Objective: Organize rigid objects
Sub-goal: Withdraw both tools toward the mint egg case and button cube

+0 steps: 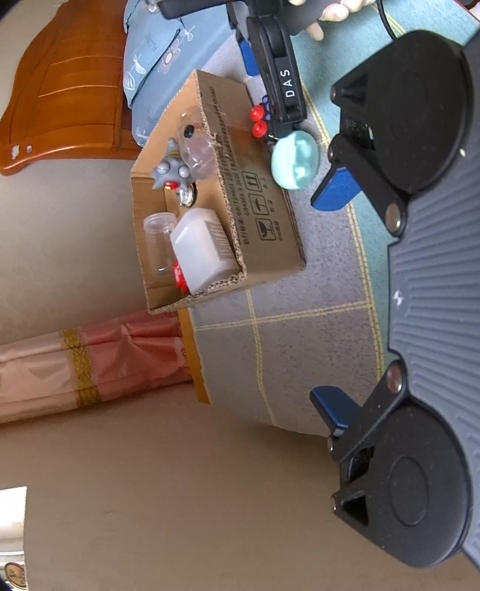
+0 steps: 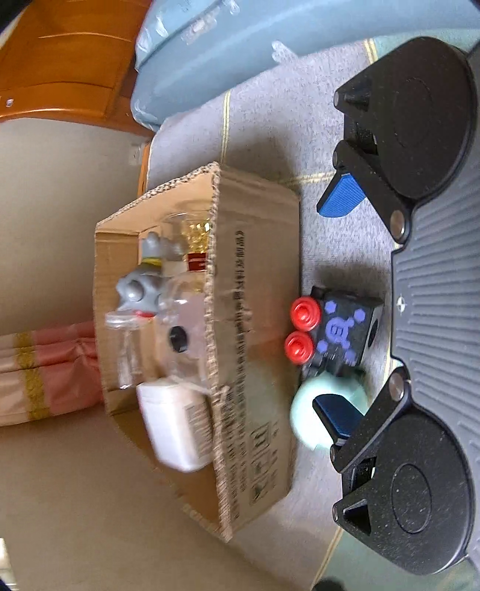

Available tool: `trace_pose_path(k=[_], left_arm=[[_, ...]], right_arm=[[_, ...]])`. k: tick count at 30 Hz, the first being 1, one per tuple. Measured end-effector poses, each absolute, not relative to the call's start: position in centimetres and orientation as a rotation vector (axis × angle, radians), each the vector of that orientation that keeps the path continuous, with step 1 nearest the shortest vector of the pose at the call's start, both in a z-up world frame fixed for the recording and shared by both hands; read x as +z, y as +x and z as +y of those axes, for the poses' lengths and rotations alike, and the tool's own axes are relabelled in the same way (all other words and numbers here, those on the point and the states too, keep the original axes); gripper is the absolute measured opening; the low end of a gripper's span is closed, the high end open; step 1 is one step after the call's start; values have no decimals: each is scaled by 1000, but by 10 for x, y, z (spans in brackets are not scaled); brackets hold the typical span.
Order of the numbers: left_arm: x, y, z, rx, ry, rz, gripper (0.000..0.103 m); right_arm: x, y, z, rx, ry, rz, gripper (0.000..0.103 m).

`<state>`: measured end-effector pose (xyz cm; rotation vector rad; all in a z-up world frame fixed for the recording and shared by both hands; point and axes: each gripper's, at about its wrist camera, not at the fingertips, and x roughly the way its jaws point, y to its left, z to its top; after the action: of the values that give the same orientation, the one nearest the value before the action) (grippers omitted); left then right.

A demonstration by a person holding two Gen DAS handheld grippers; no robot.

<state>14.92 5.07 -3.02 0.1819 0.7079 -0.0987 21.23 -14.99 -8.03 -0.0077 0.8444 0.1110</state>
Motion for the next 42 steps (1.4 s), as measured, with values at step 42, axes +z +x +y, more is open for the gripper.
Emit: trace_pose_path(k=[42], left_arm=[[-17, 150, -4, -207, 375, 859, 101]], right_arm=[[-97, 207, -194, 204, -110, 844, 103]])
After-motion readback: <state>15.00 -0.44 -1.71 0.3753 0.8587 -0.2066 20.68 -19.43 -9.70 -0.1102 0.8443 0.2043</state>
